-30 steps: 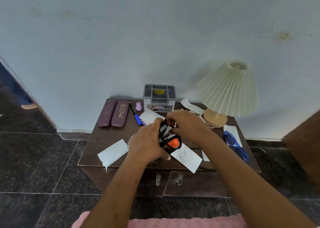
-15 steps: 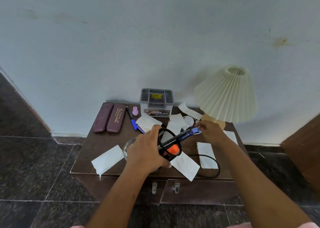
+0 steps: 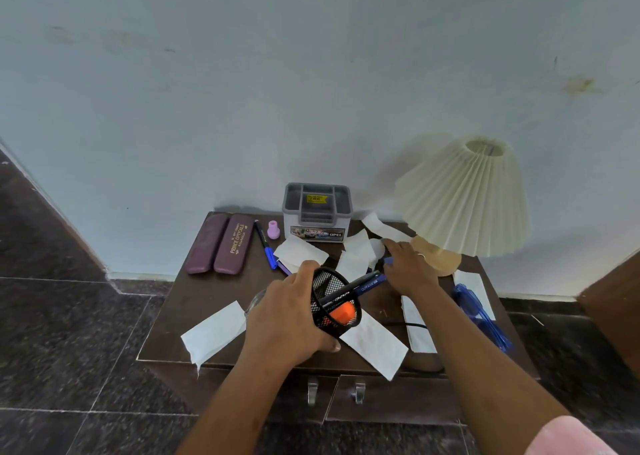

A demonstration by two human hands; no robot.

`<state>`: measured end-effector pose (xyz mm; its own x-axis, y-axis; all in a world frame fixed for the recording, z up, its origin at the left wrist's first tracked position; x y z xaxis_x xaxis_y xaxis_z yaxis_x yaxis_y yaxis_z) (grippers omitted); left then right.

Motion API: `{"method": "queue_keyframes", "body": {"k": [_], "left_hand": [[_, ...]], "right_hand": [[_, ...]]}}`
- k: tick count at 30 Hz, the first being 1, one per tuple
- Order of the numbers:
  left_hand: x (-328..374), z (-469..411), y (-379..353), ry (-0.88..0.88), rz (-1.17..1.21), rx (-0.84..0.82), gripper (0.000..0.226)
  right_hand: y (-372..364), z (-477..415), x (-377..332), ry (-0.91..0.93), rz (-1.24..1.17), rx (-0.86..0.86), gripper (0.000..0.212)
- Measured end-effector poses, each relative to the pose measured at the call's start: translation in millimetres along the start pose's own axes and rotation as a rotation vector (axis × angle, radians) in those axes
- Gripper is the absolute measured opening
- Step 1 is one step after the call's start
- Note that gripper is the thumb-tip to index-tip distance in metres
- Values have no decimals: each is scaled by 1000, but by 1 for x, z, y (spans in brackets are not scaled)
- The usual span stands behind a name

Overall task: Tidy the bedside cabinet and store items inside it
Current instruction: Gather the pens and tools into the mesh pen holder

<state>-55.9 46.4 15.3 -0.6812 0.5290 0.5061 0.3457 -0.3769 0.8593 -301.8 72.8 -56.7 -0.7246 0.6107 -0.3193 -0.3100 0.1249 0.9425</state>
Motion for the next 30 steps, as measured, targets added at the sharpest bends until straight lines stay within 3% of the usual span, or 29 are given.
{"method": "queue_keyframes", "body": {"k": [7, 13, 16, 22, 25, 30], "left_hand": [[1, 0, 3, 3, 0, -3, 96], [0, 0, 4, 11, -12, -7, 96], [-1, -1, 6, 18, -8, -13, 96], [-10, -2, 10, 58, 31, 14, 96], [-16, -3, 15, 89, 61, 60, 98], [-28, -5, 24, 161, 111, 159, 99]], "right_hand": [[4, -1, -9, 138, -24, -60, 72], [5, 4, -15, 153, -21, -89, 73], [7, 8, -20, 178, -4, -86, 67], [5, 14, -34, 241, 253, -29, 47], [0, 14, -35, 237, 283, -67, 45], [-3, 13, -39, 245, 263, 27, 31]]}}
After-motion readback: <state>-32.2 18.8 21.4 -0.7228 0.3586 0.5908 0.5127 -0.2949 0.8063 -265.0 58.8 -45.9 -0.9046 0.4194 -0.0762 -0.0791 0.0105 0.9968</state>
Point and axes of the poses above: each hand's wrist, its own z-axis away from the middle knuckle, its own y-axis out of the back of the hand, x = y × z, the point moved 1 cm from there along -z, towards the middle knuckle, and after that the axes turned 2 degrees about x, right-handed, at the moved point
